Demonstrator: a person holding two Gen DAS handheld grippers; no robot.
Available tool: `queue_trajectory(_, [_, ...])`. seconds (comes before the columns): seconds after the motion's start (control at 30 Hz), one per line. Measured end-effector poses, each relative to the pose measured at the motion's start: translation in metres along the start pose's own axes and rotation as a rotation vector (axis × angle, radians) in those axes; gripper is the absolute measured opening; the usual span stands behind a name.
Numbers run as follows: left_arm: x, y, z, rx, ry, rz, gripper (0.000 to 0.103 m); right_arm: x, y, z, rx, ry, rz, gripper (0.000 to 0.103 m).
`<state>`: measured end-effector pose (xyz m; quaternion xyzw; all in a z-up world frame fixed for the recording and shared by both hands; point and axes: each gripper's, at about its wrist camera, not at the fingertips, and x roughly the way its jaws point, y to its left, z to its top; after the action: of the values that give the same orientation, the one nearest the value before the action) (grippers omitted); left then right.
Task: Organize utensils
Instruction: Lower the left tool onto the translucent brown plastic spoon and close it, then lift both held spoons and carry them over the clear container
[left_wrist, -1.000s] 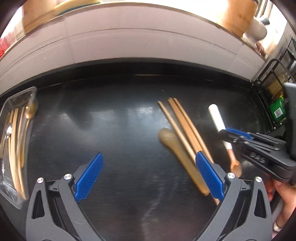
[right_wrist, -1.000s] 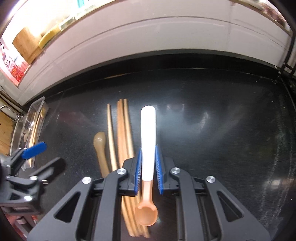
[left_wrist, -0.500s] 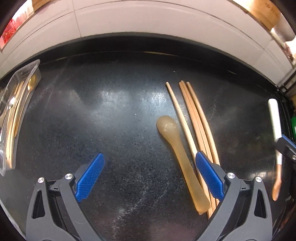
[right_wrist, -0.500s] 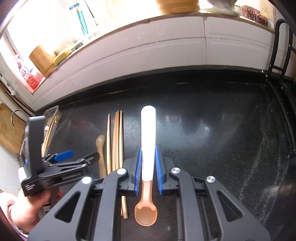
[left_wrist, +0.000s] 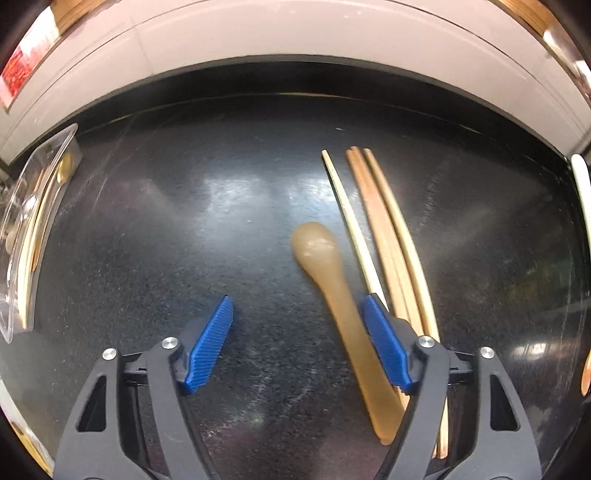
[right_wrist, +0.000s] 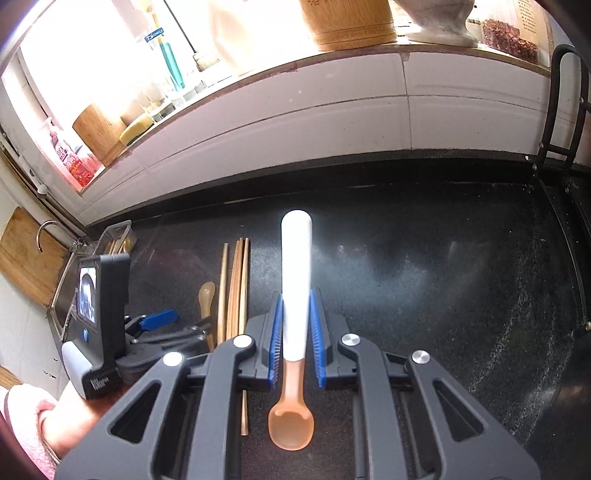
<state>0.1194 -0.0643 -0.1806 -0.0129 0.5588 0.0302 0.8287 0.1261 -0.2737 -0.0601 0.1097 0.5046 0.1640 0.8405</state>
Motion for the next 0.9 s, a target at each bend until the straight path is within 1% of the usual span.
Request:
queue_trajectory(0.07, [-0.004, -0.003, -0.003, 0.016, -0.008, -0.021, 0.063, -0.001, 0.000, -0.001, -0.004, -0.002, 0.003, 0.016])
queue_trajectory(0.13, [-0.008, -0.005, -0.006, 0.027, -0.013, -0.040, 0.053, -0.002, -0.002, -0.002, -0.001, -0.006, 0.005, 0.016])
queue_trajectory(0.17, [-0.009, -0.005, -0.008, 0.030, -0.015, -0.043, 0.053, -0.003, -0.002, -0.003, 0.003, -0.010, 0.007, 0.016])
queue_trajectory(0.27, [-0.012, -0.005, -0.011, 0.037, -0.021, -0.060, 0.043, -0.003, -0.002, -0.004, 0.008, -0.017, 0.015, 0.016])
queue_trajectory(0.33, [-0.014, -0.009, -0.010, 0.051, -0.019, -0.090, 0.020, -0.005, -0.003, -0.006, 0.010, -0.021, 0.017, 0.016])
queue_trajectory(0.47, [-0.016, -0.013, -0.010, 0.046, -0.012, -0.123, 0.018, -0.008, -0.008, -0.007, 0.026, -0.028, 0.014, 0.016])
queue_trajectory(0.7, [-0.015, 0.007, -0.007, -0.015, 0.004, -0.185, 0.014, -0.011, -0.008, -0.008, 0.029, -0.031, 0.007, 0.016])
queue_trajectory(0.8, [-0.013, 0.006, -0.006, 0.019, 0.000, -0.190, 0.013, -0.009, -0.005, -0.009, 0.024, -0.022, 0.007, 0.016])
queue_trajectory(0.9, [-0.016, 0.000, -0.003, 0.077, -0.016, -0.201, 0.012, -0.006, -0.003, -0.012, 0.019, -0.009, 0.009, 0.016])
